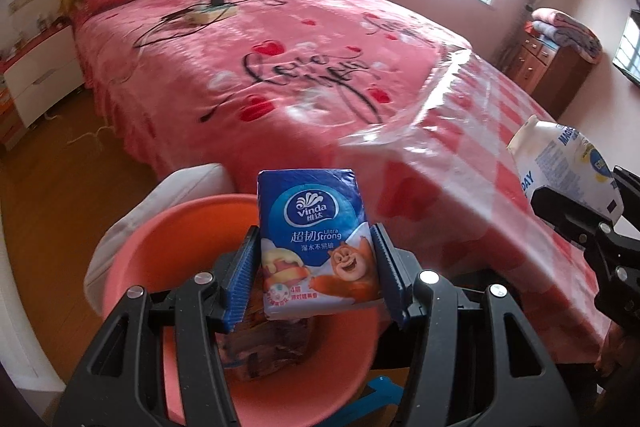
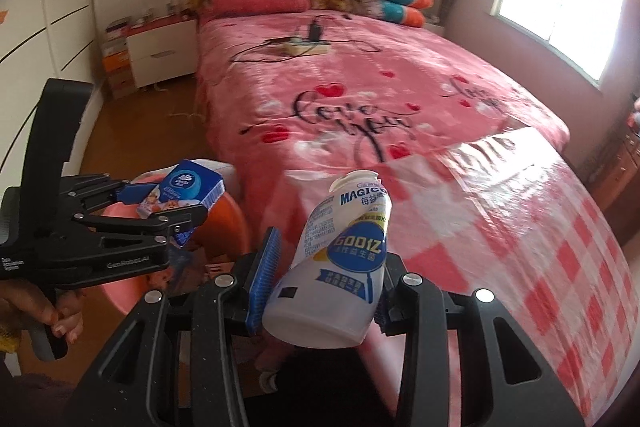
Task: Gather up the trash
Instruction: 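Carry the tissue pack and white bottle over to the orange bucket, then open both tools over the orange bucket to drop the items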
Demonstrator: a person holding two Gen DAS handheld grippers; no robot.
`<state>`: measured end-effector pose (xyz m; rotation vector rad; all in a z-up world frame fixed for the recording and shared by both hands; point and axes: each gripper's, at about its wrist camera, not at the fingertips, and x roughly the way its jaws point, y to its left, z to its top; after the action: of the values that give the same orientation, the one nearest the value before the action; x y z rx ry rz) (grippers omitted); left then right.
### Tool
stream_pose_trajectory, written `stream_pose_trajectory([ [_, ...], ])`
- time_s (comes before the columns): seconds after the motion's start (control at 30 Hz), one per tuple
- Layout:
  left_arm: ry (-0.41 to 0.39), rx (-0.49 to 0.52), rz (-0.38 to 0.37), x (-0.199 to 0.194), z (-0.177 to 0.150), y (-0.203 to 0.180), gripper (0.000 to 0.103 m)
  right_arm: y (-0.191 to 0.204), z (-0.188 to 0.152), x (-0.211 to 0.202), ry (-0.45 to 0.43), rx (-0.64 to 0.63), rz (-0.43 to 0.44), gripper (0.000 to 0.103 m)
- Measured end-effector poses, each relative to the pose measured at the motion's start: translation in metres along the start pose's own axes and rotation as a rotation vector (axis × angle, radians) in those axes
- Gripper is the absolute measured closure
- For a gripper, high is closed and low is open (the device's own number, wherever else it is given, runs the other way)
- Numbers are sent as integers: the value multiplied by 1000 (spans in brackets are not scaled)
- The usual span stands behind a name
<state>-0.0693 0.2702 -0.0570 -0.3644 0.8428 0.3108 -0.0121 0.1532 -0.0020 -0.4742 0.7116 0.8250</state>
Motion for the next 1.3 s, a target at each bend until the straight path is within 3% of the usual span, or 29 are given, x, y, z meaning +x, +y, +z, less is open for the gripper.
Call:
stream_pose_trajectory([
  [0.57,58,-122,99,5,-31,76,47,83,12,49,83,-144,149,61],
  [1.1,105,-147,127,20,-43,90,47,100,-6,79,168,-121,247,61],
  [1.13,110,-146,128,20,-43,90,47,100,-8,80,171,-121,250,59],
  [1.2,130,-143,140,24,-44,90,42,99,-9,81,180,-110,262,43],
  [1.23,133,-137,149,25,-44,89,31,97,-10,81,179,-95,269,30],
  [1.27,133,-131,159,25,-43,88,23,96,-10,80,174,-83,274,24],
  [1.3,132,-125,161,25,-43,87,21,94,-10,78,172,-75,282,23],
])
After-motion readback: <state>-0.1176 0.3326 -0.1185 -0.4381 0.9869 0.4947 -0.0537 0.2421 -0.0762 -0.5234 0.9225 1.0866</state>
